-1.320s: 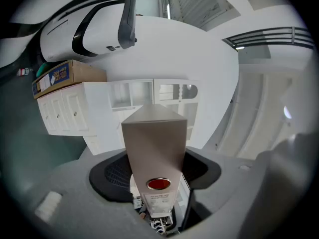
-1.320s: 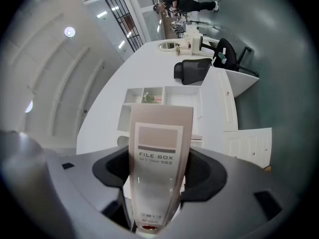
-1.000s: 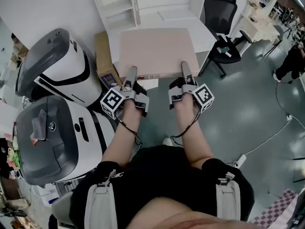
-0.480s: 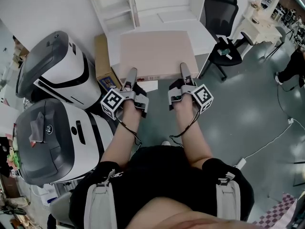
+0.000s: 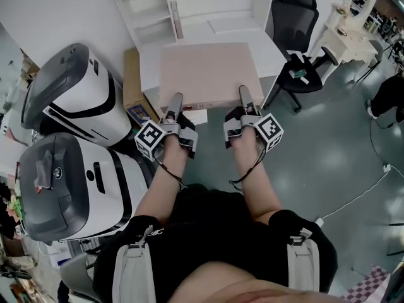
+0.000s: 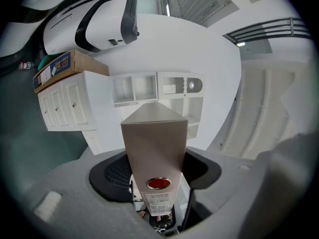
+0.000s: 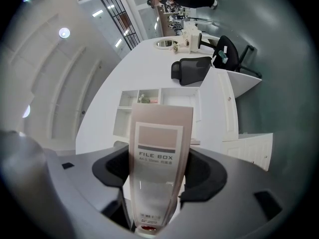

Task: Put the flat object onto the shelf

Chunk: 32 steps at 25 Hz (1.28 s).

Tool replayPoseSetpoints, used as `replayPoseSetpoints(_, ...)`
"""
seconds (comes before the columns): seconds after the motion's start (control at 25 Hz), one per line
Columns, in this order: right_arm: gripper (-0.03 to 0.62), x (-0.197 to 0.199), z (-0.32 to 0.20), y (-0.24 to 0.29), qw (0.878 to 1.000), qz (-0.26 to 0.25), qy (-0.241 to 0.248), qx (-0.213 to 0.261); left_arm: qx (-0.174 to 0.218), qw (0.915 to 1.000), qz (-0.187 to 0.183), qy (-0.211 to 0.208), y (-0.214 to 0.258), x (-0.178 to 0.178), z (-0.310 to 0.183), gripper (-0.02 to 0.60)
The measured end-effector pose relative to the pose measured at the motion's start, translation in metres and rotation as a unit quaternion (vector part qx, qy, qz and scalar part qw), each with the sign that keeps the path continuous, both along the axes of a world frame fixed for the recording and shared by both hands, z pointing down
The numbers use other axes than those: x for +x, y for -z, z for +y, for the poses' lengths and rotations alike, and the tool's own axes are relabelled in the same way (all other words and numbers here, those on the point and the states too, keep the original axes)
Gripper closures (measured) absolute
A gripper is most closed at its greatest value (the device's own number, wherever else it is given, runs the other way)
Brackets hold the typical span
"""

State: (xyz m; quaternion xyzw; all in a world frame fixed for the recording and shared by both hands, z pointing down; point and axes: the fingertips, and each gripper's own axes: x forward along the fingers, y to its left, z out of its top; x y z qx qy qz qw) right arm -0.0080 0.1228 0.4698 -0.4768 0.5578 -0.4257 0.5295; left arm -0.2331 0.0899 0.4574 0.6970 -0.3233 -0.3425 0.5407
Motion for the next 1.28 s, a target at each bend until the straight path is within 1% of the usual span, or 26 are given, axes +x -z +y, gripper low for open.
replayPoseSetpoints(0.16,0.306,0.01,-0.005,-0.004,1.0,-0.003,0.006,-0.01,-0.004,1.0,-0.004,0.004,-0.003,0.011,-0.006,0.296)
replayPoseSetpoints(0.36,0.306,0.028,-0.013,-0.006,1.0,0.0,0.001,-0.01,-0.004,1.0,0.0,-0.001,-0.004,0.028,-0.017,0.296)
replayPoseSetpoints(0.52,0.306,0.039,-0.027,-0.009,1.0,-0.011,0.001,-0.009,0.006,1.0,-0.006,-0.005,-0.001,0.041,-0.033,0.296)
replayPoseSetpoints(0.6,0.306,0.042,-0.037,-0.008,1.0,-0.008,-0.001,-0.006,0.011,0.9999,-0.004,-0.007,0.0,0.044,-0.044,0.296)
replayPoseSetpoints(0.92,0.306,0.063,-0.098,0.002,1.0,0.014,-0.005,0.002,0.016,0.9997,0.014,-0.012,-0.001,0.065,-0.106,0.296)
replayPoseSetpoints(1.28,0.306,0.09,-0.196,-0.001,1.0,0.013,-0.005,-0.006,0.008,0.9998,0.011,-0.014,-0.004,0.092,-0.205,0.296)
